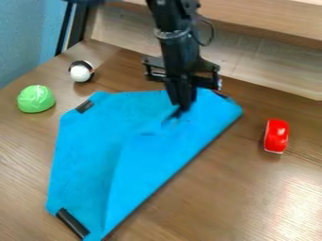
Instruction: Fold the cloth from right to left
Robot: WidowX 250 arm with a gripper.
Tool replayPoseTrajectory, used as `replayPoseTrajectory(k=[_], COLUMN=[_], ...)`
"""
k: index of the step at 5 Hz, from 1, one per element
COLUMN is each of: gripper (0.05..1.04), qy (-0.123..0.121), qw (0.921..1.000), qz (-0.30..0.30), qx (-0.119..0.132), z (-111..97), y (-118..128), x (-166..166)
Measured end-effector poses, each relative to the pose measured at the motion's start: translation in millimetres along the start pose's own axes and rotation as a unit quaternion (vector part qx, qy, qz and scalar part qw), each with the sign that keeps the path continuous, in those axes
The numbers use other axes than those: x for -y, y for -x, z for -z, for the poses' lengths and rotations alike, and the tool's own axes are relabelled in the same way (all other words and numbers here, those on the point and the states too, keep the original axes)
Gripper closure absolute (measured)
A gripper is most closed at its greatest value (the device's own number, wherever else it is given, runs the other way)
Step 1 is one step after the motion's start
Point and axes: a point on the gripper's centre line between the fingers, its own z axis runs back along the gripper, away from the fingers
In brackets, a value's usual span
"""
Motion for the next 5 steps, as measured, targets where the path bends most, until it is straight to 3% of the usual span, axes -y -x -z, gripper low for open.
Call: replayPoseTrajectory(k=[1,3,5], gripper=[1.015,1.015,1.015], qy=[-0.004,-0.009,-0.013], qw=[0.9994,0.9972,0.9971], qz=[-0.028,-0.071,-0.074], qx=[0.018,0.023,-0.011], z=[-17.8,-27.7,1.5], y=[-1.1,6.4,2.3], x=[-24.1,-62.8,-91.7])
